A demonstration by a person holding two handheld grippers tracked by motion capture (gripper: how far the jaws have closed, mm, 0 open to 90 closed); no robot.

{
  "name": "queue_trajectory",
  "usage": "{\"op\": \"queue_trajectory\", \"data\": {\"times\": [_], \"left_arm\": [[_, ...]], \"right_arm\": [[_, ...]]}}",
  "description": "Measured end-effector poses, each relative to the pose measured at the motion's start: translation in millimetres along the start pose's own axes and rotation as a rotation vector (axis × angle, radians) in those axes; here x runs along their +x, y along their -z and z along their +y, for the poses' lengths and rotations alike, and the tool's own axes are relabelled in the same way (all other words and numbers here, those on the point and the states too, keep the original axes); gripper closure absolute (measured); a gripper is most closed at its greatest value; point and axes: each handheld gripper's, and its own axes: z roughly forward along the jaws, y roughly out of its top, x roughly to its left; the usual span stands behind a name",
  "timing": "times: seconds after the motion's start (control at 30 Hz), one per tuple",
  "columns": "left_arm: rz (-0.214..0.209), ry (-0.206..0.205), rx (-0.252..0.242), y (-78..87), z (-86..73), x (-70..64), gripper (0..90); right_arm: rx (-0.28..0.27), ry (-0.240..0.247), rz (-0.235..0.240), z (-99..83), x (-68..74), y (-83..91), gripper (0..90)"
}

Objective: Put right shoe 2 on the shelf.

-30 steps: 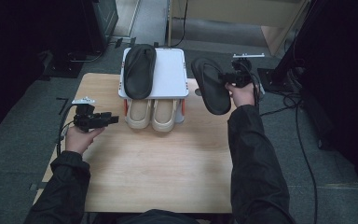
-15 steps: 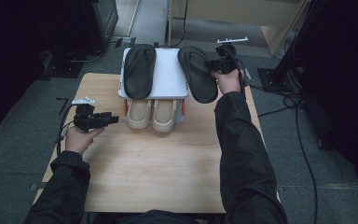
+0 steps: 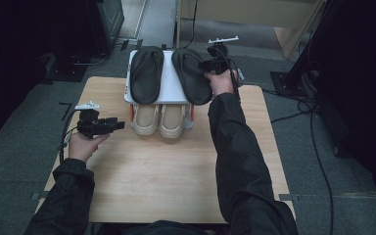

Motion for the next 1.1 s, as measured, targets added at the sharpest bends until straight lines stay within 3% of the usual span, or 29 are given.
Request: {"op": "queue_trajectory", "data": {"times": [0.5, 0.57, 0.63, 0.73, 0.8, 0.93, 1.0, 1.1], "left_arm": [[-0.006, 0.002, -0.014, 2.1, 0.4, 0.3, 48.3], [-0.007, 0.000, -0.013, 1.6, 0.3, 0.3, 48.2], [-0.006, 0.002, -0.013, 1.1, 0.3, 0.2, 48.3], [-0.006, 0.004, -0.015, 0.9, 0.4, 0.1, 48.2], [-0.007, 0.005, -0.016, 0.4, 0.4, -0.2, 48.2], [-0.007, 0.000, -0.009, -0.7, 0.5, -1.6, 48.2], [-0.003, -0.003, -0.006, -1.3, 0.4, -1.9, 48.2], [-0.002, -0.002, -0.007, -1.2, 0.3, -2.0, 48.2]], "right_arm": [[-0.015, -0.013, 0.018, 1.5, 19.4, -16.2, 72.8], [-0.014, -0.008, 0.020, 1.2, 19.7, -15.8, 71.2], [-0.018, -0.008, 0.039, 1.4, 17.7, -12.6, 63.7], [-0.011, 0.003, 0.034, 2.0, 17.4, -8.6, 62.3], [-0.012, 0.001, 0.061, 3.4, 16.4, -1.7, 60.8], [-0.029, 0.041, 0.083, 5.1, 16.5, 14.4, 69.2], [-0.044, 0.069, 0.073, 4.1, 15.3, 23.2, 75.5], [-0.027, 0.085, 0.054, -1.5, 6.1, 26.8, 77.1]]}}
